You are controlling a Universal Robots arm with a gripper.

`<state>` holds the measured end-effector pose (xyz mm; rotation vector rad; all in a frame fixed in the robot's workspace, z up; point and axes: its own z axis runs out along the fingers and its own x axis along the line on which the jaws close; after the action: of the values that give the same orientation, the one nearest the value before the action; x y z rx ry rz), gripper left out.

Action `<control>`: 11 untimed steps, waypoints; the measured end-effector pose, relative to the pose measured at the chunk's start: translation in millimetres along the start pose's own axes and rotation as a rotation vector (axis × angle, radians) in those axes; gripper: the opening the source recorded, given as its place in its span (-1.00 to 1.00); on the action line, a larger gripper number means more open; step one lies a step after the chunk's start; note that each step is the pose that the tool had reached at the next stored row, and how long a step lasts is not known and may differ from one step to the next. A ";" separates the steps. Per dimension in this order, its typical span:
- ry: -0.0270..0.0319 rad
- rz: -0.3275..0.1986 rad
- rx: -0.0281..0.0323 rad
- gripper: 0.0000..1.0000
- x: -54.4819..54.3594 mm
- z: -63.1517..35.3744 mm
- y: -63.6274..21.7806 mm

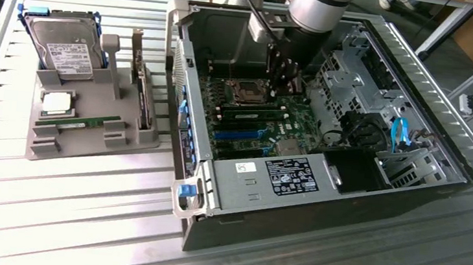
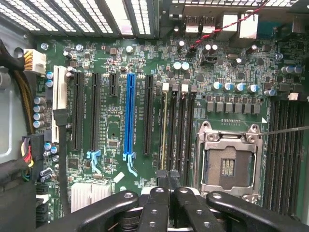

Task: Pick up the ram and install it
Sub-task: 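Insert the ram into the slot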

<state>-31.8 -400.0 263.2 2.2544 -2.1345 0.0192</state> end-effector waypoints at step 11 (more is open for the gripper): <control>0.0006 -0.001 -0.0207 -0.81 -0.2 -1.2 -62.0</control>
<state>30.1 -396.4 263.2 2.2436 -2.1235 -0.0023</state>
